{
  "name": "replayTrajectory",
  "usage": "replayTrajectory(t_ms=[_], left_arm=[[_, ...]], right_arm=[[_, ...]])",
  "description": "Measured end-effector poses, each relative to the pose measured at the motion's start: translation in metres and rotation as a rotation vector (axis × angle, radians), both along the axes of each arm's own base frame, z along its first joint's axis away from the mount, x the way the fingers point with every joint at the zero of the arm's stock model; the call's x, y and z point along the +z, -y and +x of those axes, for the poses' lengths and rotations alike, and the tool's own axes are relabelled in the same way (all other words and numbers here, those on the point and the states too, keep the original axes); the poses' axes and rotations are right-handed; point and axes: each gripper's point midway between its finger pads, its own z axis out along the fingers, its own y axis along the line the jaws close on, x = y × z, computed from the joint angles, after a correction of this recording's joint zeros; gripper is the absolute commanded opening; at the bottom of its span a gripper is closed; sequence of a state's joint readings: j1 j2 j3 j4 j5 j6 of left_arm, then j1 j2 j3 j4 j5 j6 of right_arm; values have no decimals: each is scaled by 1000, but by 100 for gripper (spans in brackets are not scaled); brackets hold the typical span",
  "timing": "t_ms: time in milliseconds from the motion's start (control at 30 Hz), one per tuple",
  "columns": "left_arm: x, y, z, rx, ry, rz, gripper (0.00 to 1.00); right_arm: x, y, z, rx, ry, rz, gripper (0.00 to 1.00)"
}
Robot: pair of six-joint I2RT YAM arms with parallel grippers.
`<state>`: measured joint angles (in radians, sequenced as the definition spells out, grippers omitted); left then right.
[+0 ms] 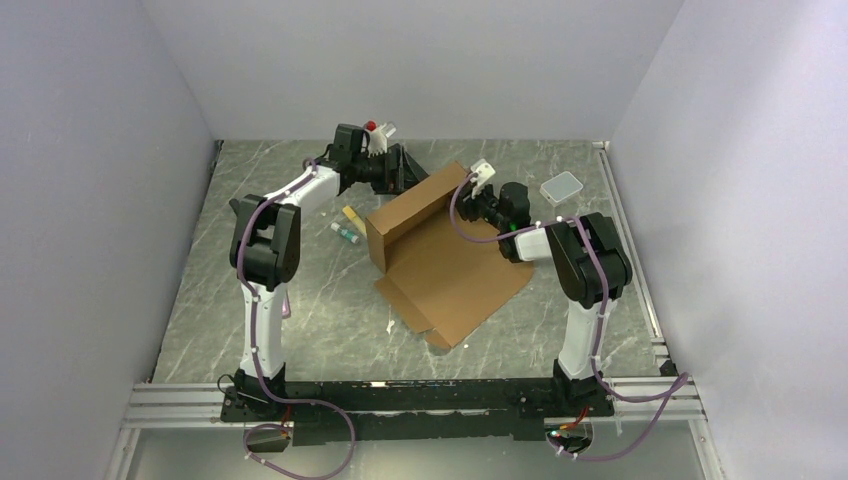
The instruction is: Fold the paper box
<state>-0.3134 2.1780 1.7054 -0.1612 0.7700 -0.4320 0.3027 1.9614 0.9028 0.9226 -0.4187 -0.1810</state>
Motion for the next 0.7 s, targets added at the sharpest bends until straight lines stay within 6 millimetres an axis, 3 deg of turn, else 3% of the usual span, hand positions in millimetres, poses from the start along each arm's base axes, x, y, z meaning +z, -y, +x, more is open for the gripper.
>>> replayTrajectory(t_ms=[167, 400, 533, 700], left_arm=[[-1, -3, 1, 7, -2, 1, 90], [-6, -14, 11, 66, 5, 26, 93], [-2, -25, 18, 122, 32, 56, 95], [30, -38, 23, 177, 115, 74, 95]], right_arm=[[0, 3, 0, 11, -13, 14, 60], [1, 25, 4, -19, -41, 20, 84], [7, 36, 2, 2, -51, 22, 87], [4, 36, -8, 60, -90, 22, 88]])
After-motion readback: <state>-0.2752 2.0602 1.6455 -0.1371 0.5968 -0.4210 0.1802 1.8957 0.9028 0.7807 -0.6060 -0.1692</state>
